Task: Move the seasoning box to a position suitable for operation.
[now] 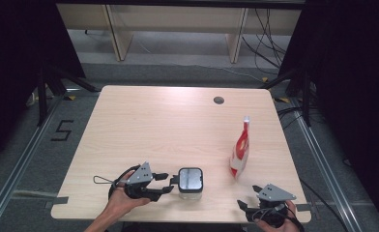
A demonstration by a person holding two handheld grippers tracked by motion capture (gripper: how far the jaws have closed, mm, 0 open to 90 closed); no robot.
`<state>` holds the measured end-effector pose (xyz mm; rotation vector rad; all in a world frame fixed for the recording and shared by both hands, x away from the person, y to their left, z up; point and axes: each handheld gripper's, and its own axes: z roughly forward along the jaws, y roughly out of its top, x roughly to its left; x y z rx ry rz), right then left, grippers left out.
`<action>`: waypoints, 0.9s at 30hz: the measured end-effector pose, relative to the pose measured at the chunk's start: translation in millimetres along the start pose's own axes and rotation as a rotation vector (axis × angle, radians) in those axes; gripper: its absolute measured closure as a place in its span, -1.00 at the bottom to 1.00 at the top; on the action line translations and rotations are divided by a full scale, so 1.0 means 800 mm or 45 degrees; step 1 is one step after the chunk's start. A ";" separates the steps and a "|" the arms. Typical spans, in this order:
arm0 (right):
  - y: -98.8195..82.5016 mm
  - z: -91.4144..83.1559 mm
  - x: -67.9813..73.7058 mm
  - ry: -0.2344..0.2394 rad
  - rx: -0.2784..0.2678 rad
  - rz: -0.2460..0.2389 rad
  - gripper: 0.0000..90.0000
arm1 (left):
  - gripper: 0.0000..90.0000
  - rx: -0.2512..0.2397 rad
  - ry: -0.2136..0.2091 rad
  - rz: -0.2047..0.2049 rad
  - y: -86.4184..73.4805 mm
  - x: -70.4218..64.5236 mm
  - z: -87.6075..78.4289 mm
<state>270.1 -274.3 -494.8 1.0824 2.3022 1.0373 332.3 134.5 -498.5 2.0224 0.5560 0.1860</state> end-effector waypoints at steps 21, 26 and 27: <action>0.001 0.004 0.000 0.024 0.010 -0.025 -0.44 | 0.02 -0.068 0.087 -0.067 0.030 -0.010 -0.039; 0.002 0.006 0.001 0.028 0.007 -0.028 -0.44 | 0.17 -0.143 0.046 -0.135 0.039 -0.011 -0.043; 0.002 0.006 0.001 0.026 0.007 -0.028 -0.44 | 0.21 -0.145 0.050 -0.143 0.040 -0.012 -0.043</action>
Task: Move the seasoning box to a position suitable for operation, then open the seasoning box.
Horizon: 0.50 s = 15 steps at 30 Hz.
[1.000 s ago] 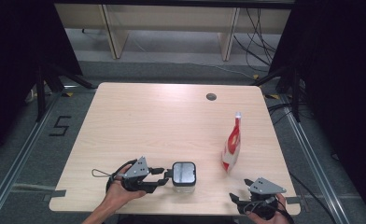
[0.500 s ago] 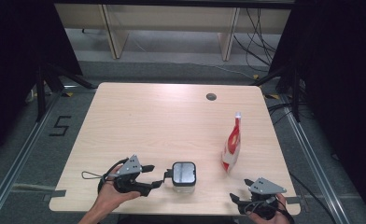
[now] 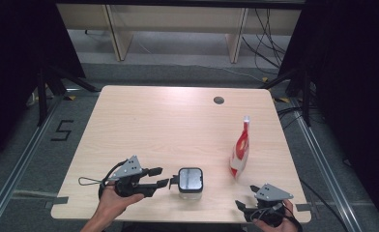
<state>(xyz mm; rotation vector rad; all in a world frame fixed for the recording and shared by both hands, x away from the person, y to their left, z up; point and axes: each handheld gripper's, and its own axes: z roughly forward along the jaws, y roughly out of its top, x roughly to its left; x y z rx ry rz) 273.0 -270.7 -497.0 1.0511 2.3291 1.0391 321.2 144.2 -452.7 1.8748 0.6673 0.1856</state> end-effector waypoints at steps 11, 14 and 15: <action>-0.001 -0.001 0.000 0.010 -0.006 -0.001 -0.44 | 0.65 0.013 -0.032 0.040 0.009 -0.007 0.004; 0.000 -0.001 0.002 0.013 -0.003 0.006 -0.40 | 0.83 -0.009 -0.055 0.030 0.008 -0.007 0.006; 0.000 -0.002 0.002 0.013 -0.008 0.011 -0.40 | 0.86 0.001 -0.042 0.038 0.008 -0.007 0.006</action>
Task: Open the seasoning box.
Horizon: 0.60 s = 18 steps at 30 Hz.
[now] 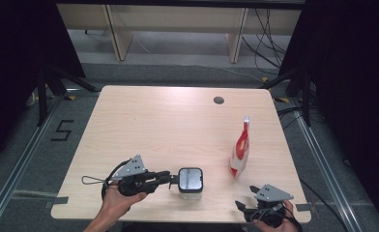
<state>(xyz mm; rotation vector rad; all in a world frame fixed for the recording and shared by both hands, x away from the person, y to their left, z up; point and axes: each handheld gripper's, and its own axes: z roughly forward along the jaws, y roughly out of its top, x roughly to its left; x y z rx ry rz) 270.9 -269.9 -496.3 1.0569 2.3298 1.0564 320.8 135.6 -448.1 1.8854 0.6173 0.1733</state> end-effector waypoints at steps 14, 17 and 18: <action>0.009 0.000 0.008 0.050 -0.088 -0.032 -0.24 | 0.97 0.001 0.007 0.002 -0.004 0.000 0.022; 0.014 -0.001 0.012 0.041 -0.138 -0.055 -0.09 | 0.98 0.002 0.006 0.011 -0.005 0.003 0.022; 0.015 -0.001 0.014 0.048 -0.142 -0.047 -0.05 | 0.98 -0.001 0.011 -0.004 -0.006 0.003 0.022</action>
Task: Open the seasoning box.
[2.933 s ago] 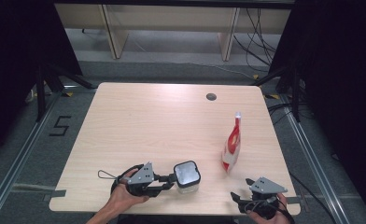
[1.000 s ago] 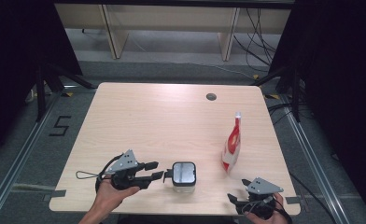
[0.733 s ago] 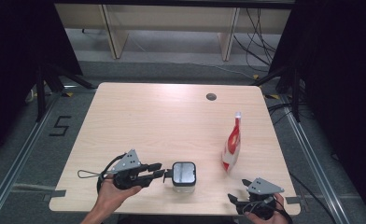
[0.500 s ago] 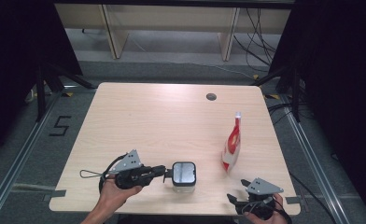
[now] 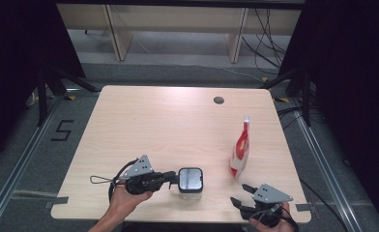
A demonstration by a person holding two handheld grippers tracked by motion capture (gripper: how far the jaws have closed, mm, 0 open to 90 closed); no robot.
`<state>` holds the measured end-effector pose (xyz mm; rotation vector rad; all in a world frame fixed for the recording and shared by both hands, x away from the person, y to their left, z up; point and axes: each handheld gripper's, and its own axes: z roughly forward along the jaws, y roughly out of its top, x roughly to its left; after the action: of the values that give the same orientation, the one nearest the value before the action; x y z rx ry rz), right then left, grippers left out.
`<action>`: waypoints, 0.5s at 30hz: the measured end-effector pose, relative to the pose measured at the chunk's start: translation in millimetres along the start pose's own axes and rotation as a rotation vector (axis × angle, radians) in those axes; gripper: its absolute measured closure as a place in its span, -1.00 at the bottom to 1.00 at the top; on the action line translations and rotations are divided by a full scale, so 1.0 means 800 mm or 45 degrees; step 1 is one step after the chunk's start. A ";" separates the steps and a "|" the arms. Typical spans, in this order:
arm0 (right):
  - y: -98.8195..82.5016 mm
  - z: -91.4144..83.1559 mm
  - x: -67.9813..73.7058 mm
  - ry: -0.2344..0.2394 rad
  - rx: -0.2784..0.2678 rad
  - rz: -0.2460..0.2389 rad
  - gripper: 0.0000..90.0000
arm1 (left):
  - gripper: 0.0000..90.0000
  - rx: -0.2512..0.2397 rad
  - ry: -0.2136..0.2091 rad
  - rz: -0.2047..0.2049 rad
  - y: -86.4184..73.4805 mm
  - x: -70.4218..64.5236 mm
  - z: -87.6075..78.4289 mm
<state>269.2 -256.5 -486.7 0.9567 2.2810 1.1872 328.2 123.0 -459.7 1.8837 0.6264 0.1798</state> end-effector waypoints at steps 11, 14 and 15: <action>0.018 0.016 0.013 0.031 -0.071 -0.043 0.22 | 0.98 0.005 0.009 -0.007 -0.003 -0.001 0.003; 0.022 0.020 0.015 0.034 -0.083 -0.078 0.30 | 0.98 0.010 0.001 0.009 -0.002 0.000 0.004; 0.023 0.021 0.015 0.028 -0.091 -0.083 0.31 | 0.98 0.011 0.009 0.000 -0.002 -0.001 0.004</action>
<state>278.5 -230.9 -481.3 0.8405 2.2528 1.2481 327.9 120.6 -462.2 1.8923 0.6328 0.1840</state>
